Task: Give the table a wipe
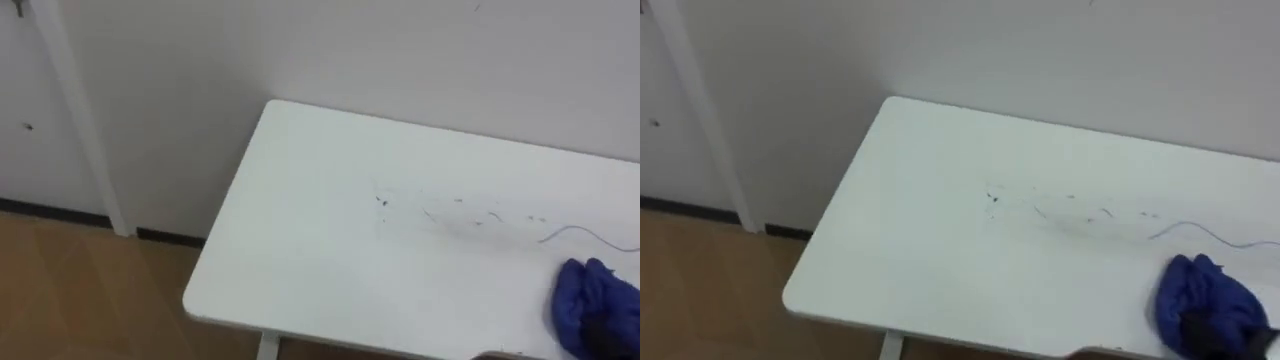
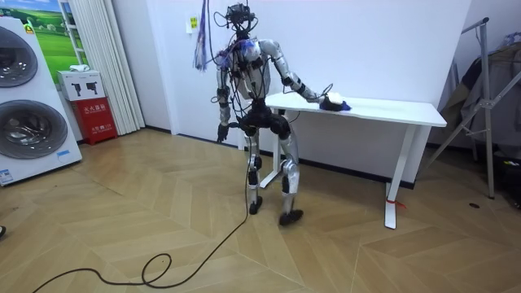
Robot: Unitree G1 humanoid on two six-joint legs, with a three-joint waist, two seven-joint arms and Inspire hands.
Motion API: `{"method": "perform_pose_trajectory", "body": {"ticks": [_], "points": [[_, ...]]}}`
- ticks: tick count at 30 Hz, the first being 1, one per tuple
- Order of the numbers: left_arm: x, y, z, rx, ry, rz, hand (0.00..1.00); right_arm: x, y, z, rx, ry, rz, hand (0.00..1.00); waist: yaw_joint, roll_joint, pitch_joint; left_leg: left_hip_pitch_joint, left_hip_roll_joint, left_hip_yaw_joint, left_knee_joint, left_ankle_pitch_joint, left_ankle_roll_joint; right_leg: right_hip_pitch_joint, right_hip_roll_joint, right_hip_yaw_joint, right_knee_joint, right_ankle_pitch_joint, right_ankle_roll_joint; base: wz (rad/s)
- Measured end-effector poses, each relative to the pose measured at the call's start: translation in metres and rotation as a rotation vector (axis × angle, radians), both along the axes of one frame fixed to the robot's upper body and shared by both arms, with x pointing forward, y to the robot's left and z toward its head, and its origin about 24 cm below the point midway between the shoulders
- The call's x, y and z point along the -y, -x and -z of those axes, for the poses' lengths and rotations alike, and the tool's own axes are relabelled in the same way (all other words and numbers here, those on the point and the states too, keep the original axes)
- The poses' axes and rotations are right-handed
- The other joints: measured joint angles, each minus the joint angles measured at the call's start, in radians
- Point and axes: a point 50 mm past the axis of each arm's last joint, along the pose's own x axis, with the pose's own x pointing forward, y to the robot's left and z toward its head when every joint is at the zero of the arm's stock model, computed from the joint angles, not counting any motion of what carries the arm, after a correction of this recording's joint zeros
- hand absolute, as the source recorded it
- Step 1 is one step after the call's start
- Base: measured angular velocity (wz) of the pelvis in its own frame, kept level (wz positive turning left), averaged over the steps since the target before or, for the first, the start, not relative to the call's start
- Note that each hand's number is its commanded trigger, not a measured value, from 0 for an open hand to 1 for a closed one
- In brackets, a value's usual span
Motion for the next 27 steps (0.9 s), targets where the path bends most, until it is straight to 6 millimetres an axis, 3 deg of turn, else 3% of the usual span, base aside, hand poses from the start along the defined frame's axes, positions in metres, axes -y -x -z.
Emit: {"method": "perform_pose_trajectory", "body": {"ticks": [1, 2, 3, 4, 5, 6, 7, 8, 9, 10, 11, 12, 13, 14, 15, 16, 17, 19, 20, 22, 24, 27], "points": [[-0.003, -0.011, -0.001, 0.012, 0.001, 0.029, 0.0, -0.022, -0.032, -0.005, 0.025, -0.025, -0.107, 1.0, 0.042, -0.001, 0.0064, -0.041, 0.027, -0.007, 0.038, -0.005, -0.014, -0.016, -0.032, 0.003, -0.036, 0.014, 0.016, -0.86], [-0.006, -0.023, -0.003, 0.025, 0.001, 0.052, 0.0, -0.045, -0.072, -0.021, 0.076, -0.034, -0.253, 1.0, 0.084, -0.001, 0.0233, -0.089, 0.039, -0.046, 0.083, -0.014, -0.026, -0.029, -0.057, 0.004, -0.086, 0.034, 0.024, -0.85], [-0.008, -0.029, -0.004, 0.034, 0.002, 0.061, 0.0, -0.058, -0.092, -0.031, 0.107, -0.037, -0.33, 1.0, 0.098, 0.0, 0.0325, -0.114, 0.039, -0.081, 0.106, -0.018, -0.033, -0.033, -0.064, 0.003, -0.114, 0.046, 0.025, -0.69], [-0.013, -0.042, -0.008, 0.061, -0.001, 0.075, 0.0, -0.084, -0.123, -0.051, 0.16, -0.042, -0.491, 1.0, 0.117, -0.004, 0.0432, -0.165, 0.039, -0.157, 0.138, -0.022, -0.048, -0.043, -0.065, 0.0, -0.172, 0.072, 0.026, -0.26], [-0.02, -0.053, -0.013, 0.084, -0.009, 0.086, 0.0, -0.105, -0.145, -0.069, 0.212, -0.037, -0.621, 1.0, 0.136, -0.014, 0.0469, -0.202, 0.031, -0.237, 0.144, -0.013, -0.082, -0.05, -0.06, -0.002, -0.215, 0.105, 0.022, -0.07], [-0.022, -0.056, -0.015, 0.09, -0.012, 0.088, 0.0, -0.113, -0.153, -0.077, 0.233, -0.034, -0.676, 1.0, 0.143, -0.02, 0.0462, -0.213, 0.028, -0.275, 0.139, -0.01, -0.111, -0.052, -0.057, -0.001, -0.233, 0.123, 0.02, 0.21], [-0.03, -0.054, -0.018, 0.08, -0.024, 0.075, 0.0, -0.124, -0.158, -0.083, 0.245, -0.032, -0.755, 1.0, 0.151, -0.033, 0.0402, -0.207, 0.018, -0.347, 0.103, 0.004, -0.155, -0.05, -0.047, 0.006, -0.268, 0.161, 0.02, 0.43], [-0.035, -0.045, -0.018, 0.059, -0.02, 0.04, 0.0, -0.127, -0.159, -0.086, 0.245, -0.01, -0.799, 1.0, 0.15, -0.036, 0.0387, -0.184, 0.016, -0.422, 0.061, 0.015, -0.177, -0.041, -0.03, 0.004, -0.291, 0.19, 0.022, 0.47], [-0.037, -0.044, -0.019, 0.058, -0.017, 0.02, 0.0, -0.127, -0.158, -0.084, 0.234, -0.001, -0.805, 1.0, 0.149, -0.039, 0.0371, -0.168, 0.019, -0.455, 0.039, 0.02, -0.184, -0.038, -0.02, 0.0, -0.299, 0.204, 0.025, 0.63], [-0.041, -0.032, -0.019, 0.032, -0.02, -0.008, 0.0, -0.124, -0.152, -0.077, 0.194, 0.015, -0.809, 1.0, 0.133, -0.041, 0.0362, -0.142, 0.037, -0.487, 0.009, 0.027, -0.194, -0.022, -0.005, -0.029, -0.315, 0.229, 0.03, 0.88], [-0.041, -0.019, -0.018, -0.001, -0.018, -0.025, 0.0, -0.119, -0.142, -0.069, 0.155, 0.039, -0.816, 1.0, 0.096, -0.04, 0.0369, -0.123, 0.05, -0.521, -0.004, 0.035, -0.196, 0.005, 0.012, -0.071, -0.327, 0.237, 0.027, 0.96], [-0.04, -0.013, -0.017, -0.011, -0.012, -0.035, 0.0, -0.115, -0.135, -0.064, 0.148, 0.031, -0.806, 1.0, 0.086, -0.04, 0.0364, -0.117, 0.054, -0.53, -0.009, 0.035, -0.21, 0.012, 0.024, -0.084, -0.326, 0.237, 0.028, 1.11], [-0.036, -0.004, -0.014, -0.025, 0.006, -0.053, 0.0, -0.111, -0.124, -0.063, 0.181, 0.02, -0.799, 1.0, 0.054, -0.029, 0.0275, -0.127, 0.081, -0.514, -0.001, 0.037, -0.25, 0.02, 0.039, -0.153, -0.283, 0.199, 0.105, 1.05], [-0.014, 0.0, -0.004, -0.029, 0.067, -0.067, 0.0, -0.104, -0.114, -0.058, 0.169, 0.017, -0.786, 1.0, 0.021, 0.003, 0.0066, -0.138, 0.136, -0.41, 0.036, 0.063, -0.229, 0.02, 0.062, -0.204, -0.219, 0.154, 0.064, 0.96], [-0.005, 0.003, 0.001, -0.031, 0.095, -0.069, 0.0, -0.102, -0.11, -0.055, 0.156, 0.01, -0.781, 1.0, 0.019, 0.006, 0.0028, -0.132, 0.133, -0.335, 0.039, 0.078, -0.212, 0.024, 0.055, -0.208, -0.205, 0.13, 0.06, 0.48], [0.013, 0.007, 0.007, -0.024, 0.149, -0.072, 0.0, -0.104, -0.111, -0.057, 0.141, 0.01, -0.802, 1.0, 0.023, 0.028, -0.0025, -0.105, 0.109, -0.217, 0.043, 0.075, -0.199, 0.027, 0.054, -0.209, -0.192, 0.107, 0.043, 0.0], [0.023, 0.004, 0.01, -0.005, 0.179, -0.069, 0.0, -0.107, -0.114, -0.061, 0.138, 0.006, -0.825, 1.0, 0.023, 0.04, 0.0015, -0.095, 0.067, -0.162, 0.037, 0.065, -0.175, 0.019, 0.056, -0.203, -0.189, 0.089, 0.026, -0.09], [0.024, -0.003, 0.01, 0.015, 0.184, -0.077, 0.0, -0.113, -0.118, -0.065, 0.134, -0.003, -0.862, 1.0, 0.03, 0.034, 0.0128, -0.066, 0.003, -0.156, -0.01, 0.071, -0.132, 0.015, 0.074, -0.198, -0.193, 0.074, 0.003, -0.18], [0.023, -0.005, 0.009, 0.021, 0.18, -0.081, 0.0, -0.115, -0.121, -0.067, 0.129, -0.013, -0.88, 1.0, 0.051, 0.03, 0.0165, -0.041, -0.003, -0.153, -0.054, 0.076, -0.128, 0.002, 0.094, -0.175, -0.194, 0.066, -0.01, -0.41], [0.025, -0.003, 0.009, 0.034, 0.193, -0.099, 0.0, -0.118, -0.125, -0.071, 0.13, -0.013, -0.904, 1.0, 0.077, 0.029, 0.0251, -0.01, -0.001, -0.154, -0.111, 0.098, -0.142, -0.013, 0.119, -0.136, -0.195, 0.062, -0.024, -0.57], [0.028, 0.004, 0.01, 0.035, 0.213, -0.134, 0.0, -0.117, -0.125, -0.07, 0.142, -0.01, -0.922, 1.0, 0.079, 0.028, 0.0255, 0.008, -0.003, -0.147, -0.154, 0.115, -0.148, -0.022, 0.126, -0.12, -0.198, 0.062, -0.029, -0.32], [0.023, 0.017, 0.009, 0.027, 0.2, -0.189, 0.0, -0.109, -0.12, -0.065, 0.172, -0.012, -0.894, 1.0, 0.065, 0.005, 0.0261, 0.021, -0.007, -0.146, -0.202, 0.133, -0.152, -0.017, 0.132, -0.129, -0.214, 0.065, -0.031, 0.06]]}}
